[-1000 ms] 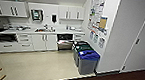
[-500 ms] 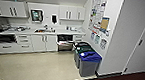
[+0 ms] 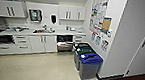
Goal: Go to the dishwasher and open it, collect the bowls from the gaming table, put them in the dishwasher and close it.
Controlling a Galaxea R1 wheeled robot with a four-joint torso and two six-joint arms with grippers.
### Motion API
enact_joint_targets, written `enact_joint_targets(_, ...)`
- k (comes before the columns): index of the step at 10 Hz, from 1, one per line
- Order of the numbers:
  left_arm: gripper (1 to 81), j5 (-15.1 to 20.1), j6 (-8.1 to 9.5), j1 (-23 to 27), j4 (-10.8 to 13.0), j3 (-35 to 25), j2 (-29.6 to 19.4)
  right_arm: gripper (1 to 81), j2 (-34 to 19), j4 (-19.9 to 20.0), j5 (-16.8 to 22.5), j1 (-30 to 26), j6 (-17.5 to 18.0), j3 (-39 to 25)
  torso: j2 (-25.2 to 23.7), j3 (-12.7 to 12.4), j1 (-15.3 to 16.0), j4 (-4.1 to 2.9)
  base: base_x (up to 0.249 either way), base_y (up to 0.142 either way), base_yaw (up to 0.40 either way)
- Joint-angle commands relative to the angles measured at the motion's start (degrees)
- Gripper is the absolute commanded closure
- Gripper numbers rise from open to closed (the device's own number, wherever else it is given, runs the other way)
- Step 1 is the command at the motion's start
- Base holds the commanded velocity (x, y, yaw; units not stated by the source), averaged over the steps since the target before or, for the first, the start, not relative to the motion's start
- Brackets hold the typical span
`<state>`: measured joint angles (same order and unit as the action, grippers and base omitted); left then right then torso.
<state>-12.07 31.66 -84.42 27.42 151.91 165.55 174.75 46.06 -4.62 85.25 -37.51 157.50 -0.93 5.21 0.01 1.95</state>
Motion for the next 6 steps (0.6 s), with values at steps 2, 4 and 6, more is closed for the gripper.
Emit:
enact_joint_targets(2, 81.1, 1.52, -0.11, 2.63, 0.62, 0.06, -0.74, 81.1, 0.27, -0.35, 4.53, -2.23, -0.29, -0.28, 0.0, 0.0, 0.0, 0.0, 0.157, 0.0, 0.0)
enact_joint_targets(4, 81.1, 1.52, -0.11, 2.63, 0.62, 0.06, -0.65, 81.1, 0.27, -0.35, 4.62, -2.23, -0.37, -0.19, 0.0, 0.0, 0.0, 0.0, 0.157, 0.0, 0.0)
enact_joint_targets(6, 81.1, 1.52, -0.11, 2.63, 0.62, 0.06, -0.74, 81.1, 0.27, -0.35, 4.53, -2.31, -0.37, -0.36, 0.0, 0.0, 0.0, 0.0, 0.156, 0.0, 0.0)
